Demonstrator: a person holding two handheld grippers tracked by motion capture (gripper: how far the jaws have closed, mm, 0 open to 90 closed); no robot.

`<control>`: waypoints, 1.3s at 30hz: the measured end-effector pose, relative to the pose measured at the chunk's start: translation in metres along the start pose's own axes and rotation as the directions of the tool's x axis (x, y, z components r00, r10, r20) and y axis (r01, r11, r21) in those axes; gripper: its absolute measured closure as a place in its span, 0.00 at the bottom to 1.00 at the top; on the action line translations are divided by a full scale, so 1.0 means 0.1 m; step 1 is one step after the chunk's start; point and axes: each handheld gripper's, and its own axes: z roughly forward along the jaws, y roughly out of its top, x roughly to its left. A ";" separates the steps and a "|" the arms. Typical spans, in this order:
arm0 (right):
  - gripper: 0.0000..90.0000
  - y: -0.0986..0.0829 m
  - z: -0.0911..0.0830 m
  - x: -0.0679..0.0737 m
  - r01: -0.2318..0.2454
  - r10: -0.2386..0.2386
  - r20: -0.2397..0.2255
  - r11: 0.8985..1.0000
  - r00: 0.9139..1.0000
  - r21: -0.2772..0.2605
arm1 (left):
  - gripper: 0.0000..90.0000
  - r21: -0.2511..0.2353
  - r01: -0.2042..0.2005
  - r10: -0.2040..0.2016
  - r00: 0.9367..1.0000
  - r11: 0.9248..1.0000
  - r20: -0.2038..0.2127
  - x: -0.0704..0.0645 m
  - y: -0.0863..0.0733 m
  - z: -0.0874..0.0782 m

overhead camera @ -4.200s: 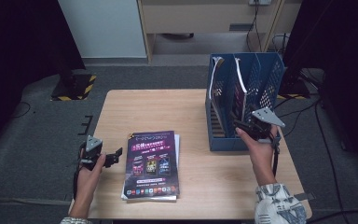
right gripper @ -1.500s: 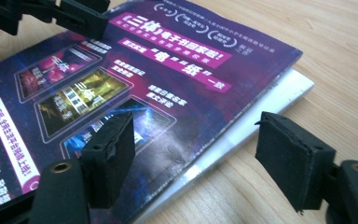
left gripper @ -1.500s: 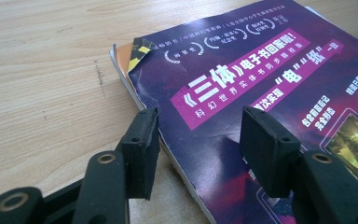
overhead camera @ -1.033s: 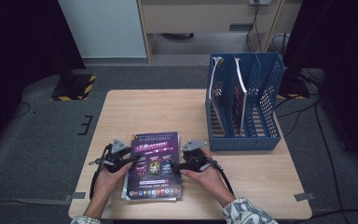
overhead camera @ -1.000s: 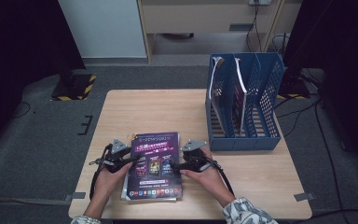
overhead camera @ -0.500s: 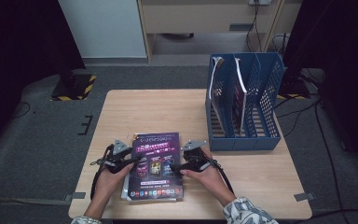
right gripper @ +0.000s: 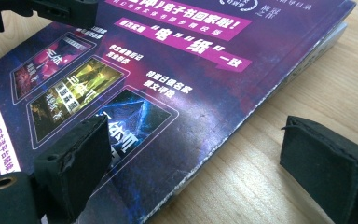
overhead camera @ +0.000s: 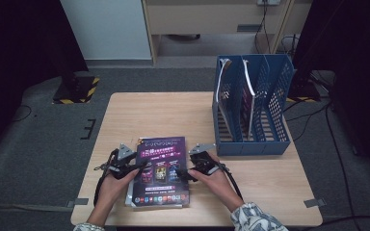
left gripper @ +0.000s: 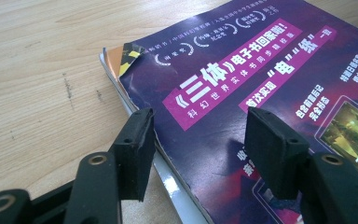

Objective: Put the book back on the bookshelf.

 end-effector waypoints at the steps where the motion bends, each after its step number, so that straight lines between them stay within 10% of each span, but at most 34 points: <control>1: 0.10 0.00 0.00 -0.01 -0.006 0.006 -0.005 1.000 1.000 -0.001 | 0.47 0.000 -0.001 0.001 1.000 1.000 0.000 0.00 0.00 0.00; 30: 0.07 -0.03 0.06 -0.06 -0.021 0.020 -0.071 1.000 0.997 -0.014 | 0.44 -0.016 -0.005 0.005 1.000 1.000 0.020 -0.09 0.00 0.05; 39: 0.19 0.03 0.01 -0.08 -0.068 0.066 -0.103 0.998 0.992 -0.016 | 0.45 -0.013 -0.002 0.002 1.000 1.000 0.018 -0.09 0.00 0.05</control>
